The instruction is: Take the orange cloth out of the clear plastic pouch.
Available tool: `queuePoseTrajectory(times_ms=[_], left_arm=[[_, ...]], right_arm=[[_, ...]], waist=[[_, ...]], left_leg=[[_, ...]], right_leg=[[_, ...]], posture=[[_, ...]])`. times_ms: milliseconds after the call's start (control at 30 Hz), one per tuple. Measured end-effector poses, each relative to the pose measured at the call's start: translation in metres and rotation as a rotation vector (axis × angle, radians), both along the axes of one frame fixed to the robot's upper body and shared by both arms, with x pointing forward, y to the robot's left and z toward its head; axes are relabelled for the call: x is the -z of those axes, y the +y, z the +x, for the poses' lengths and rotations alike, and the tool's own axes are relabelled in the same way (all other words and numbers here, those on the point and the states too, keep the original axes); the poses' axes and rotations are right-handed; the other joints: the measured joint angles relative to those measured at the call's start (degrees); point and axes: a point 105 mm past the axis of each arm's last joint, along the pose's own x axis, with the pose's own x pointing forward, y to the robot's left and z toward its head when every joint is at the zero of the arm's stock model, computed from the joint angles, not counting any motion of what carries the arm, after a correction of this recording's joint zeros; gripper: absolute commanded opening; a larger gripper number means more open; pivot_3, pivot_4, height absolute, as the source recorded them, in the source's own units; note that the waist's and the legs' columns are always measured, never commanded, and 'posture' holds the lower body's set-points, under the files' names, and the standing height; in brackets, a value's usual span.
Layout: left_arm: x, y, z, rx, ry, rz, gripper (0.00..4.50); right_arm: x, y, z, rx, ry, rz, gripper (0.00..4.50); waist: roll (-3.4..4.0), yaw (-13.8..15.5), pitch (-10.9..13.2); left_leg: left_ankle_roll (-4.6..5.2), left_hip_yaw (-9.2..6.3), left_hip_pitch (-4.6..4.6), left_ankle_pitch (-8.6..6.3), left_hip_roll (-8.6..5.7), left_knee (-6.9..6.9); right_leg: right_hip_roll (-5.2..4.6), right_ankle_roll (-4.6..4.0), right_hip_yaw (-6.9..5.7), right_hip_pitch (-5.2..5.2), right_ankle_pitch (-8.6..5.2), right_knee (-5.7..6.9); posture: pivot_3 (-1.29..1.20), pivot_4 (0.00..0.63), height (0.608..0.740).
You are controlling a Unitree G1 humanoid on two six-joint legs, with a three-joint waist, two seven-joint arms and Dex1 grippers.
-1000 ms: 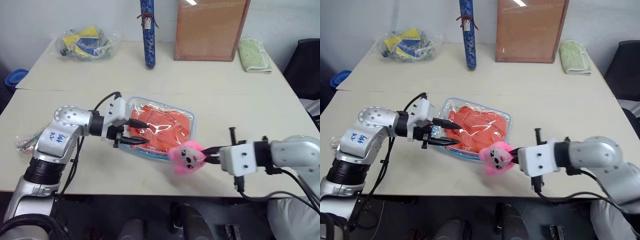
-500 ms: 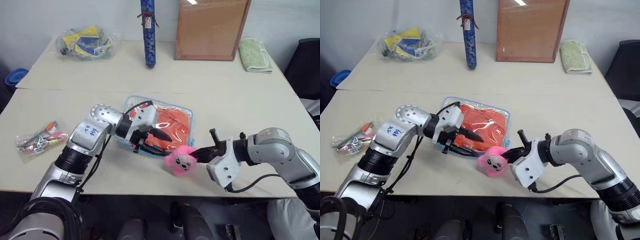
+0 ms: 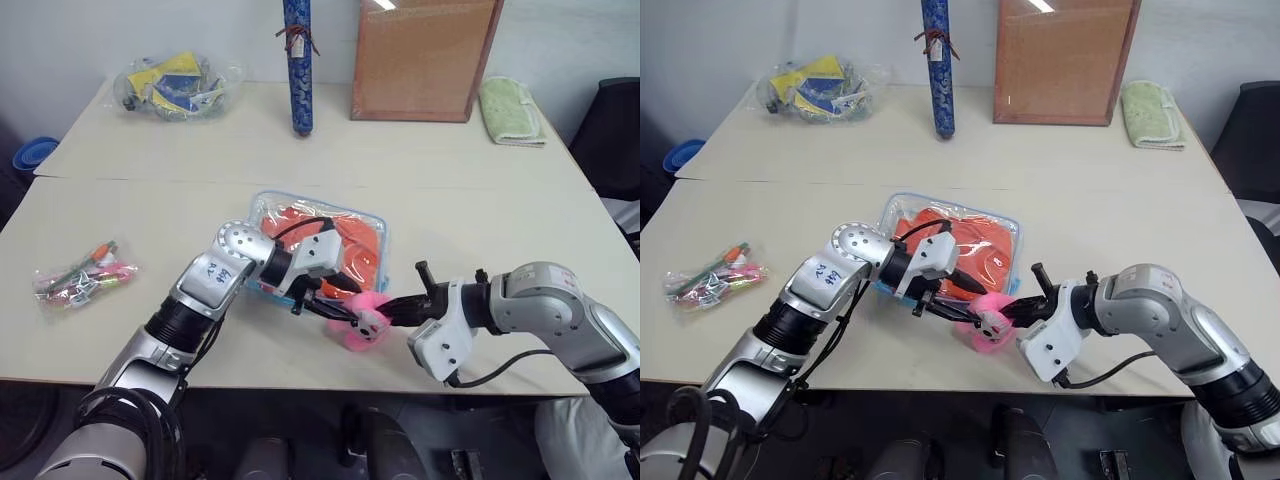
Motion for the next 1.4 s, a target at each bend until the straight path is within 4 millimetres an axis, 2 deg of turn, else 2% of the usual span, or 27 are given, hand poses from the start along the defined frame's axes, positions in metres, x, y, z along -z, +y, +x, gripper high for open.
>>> queuePoseTrajectory(times_ms=[200, 267, 300, 500, 533, 633, 733, 833, 967, 1100, 1200, 1400], left_arm=[[0.007, -0.001, 0.0, 0.006, -0.024, 0.04, 2.42], [0.006, -0.001, -0.001, 0.01, -0.027, 0.038, 2.03], [0.006, -0.002, -0.002, 0.016, -0.029, 0.034, 1.84], [0.01, 0.001, -0.012, 0.035, -0.022, 0.025, 0.1], [0.01, 0.002, -0.013, 0.036, -0.022, 0.023, 0.02], [0.008, 0.003, -0.018, 0.055, -0.023, 0.012, 0.02], [0.008, 0.005, -0.023, 0.076, -0.016, -0.002, 0.02], [0.005, 0.006, -0.026, 0.092, -0.038, 0.001, 0.02], [0.004, 0.007, -0.029, 0.096, -0.055, 0.007, 0.02], [0.007, 0.008, -0.03, 0.079, -0.047, 0.008, 0.02], [0.006, 0.007, -0.031, 0.072, -0.056, 0.006, 0.0], [0.009, 0.009, -0.032, 0.056, -0.059, 0.005, 0.0]], right_arm=[[-0.002, 0.001, -0.001, 0.007, -0.03, 0.024, 3.68], [-0.004, -0.001, -0.002, 0.021, -0.048, 0.04, 4.36], [-0.004, -0.005, -0.003, 0.038, -0.054, 0.048, 4.37], [-0.012, -0.039, -0.01, 0.189, -0.021, 0.076, 4.37], [-0.013, -0.043, -0.01, 0.205, -0.017, 0.078, 4.37], [-0.016, -0.051, -0.011, 0.236, 0.0, 0.091, 4.37], [-0.018, -0.057, 0.0, 0.267, 0.016, 0.119, 4.37], [-0.018, -0.041, 0.011, 0.227, 0.036, 0.186, 4.37], [-0.003, -0.017, 0.026, 0.149, 0.087, 0.192, 4.37], [0.007, -0.006, 0.039, 0.116, 0.112, 0.184, 4.37], [0.012, -0.003, 0.045, 0.1, 0.123, 0.165, 3.8], [0.012, -0.004, 0.046, 0.081, 0.128, 0.148, 1.71]], waist=[[0.0, 0.0, 0.0], [0.0, 0.0, 0.0], [0.0, 0.1, 0.0], [0.0, 0.2, 0.0], [0.0, 0.2, 0.0], [0.0, 0.0, 0.0], [0.01, -0.2, 0.0], [0.02, -0.3, 0.0], [0.04, -0.3, 0.0], [0.08, 0.0, 0.0], [0.09, 0.0, 0.1], [0.1, -0.1, 0.1]], left_leg=[[0.0, -0.01, 0.0, 0.0, 0.0, 0.0], [0.0, -0.01, 0.0, 0.0, 0.0, 0.0], [0.01, -0.02, 0.0, 0.0, 0.0, 0.0], [0.03, -0.07, -0.01, -0.01, 0.01, 0.0], [0.03, -0.07, -0.01, -0.02, 0.01, -0.01], [0.04, -0.03, 0.0, -0.02, 0.02, -0.07], [0.04, 0.0, 0.03, -0.02, 0.02, -0.1], [0.03, 0.0, 0.05, -0.02, 0.04, -0.12], [0.02, 0.0, 0.05, -0.02, 0.02, -0.12], [0.04, -0.08, 0.08, -0.01, 0.03, -0.04], [0.05, -0.12, 0.05, -0.01, 0.03, -0.02], [0.05, -0.14, 0.05, -0.01, 0.05, -0.02]], right_leg=[[0.0, 0.0, 0.0, 0.0, 0.0, 0.0], [-0.01, 0.0, 0.0, 0.0, 0.0, 0.0], [-0.01, 0.0, 0.0, 0.02, 0.0, -0.01], [-0.02, 0.02, -0.01, 0.1, 0.01, -0.23], [-0.02, 0.02, -0.01, 0.14, 0.01, -0.25], [-0.01, 0.01, 0.04, 0.22, 0.0, -0.26], [0.0, -0.01, 0.08, 0.23, -0.01, -0.24], [0.04, -0.05, 0.07, 0.23, -0.03, -0.23], [0.03, -0.04, 0.07, 0.22, -0.03, -0.23], [0.01, -0.01, -0.01, 0.15, -0.01, -0.1], [0.0, 0.0, -0.07, 0.15, 0.0, -0.13], [0.0, -0.01, -0.08, 0.15, 0.0, -0.12]], posture=[[0.0, 0.15, 0.74], [0.0, 0.15, 0.74], [0.0, 0.15, 0.74], [0.0, 0.15, 0.74], [0.0, 0.15, 0.74], [0.0, 0.15, 0.74], [0.0, 0.15, 0.74], [0.0, 0.15, 0.74], [0.0, 0.15, 0.74], [0.0, 0.15, 0.74], [0.0, 0.15, 0.74], [0.0, 0.15, 0.74]])
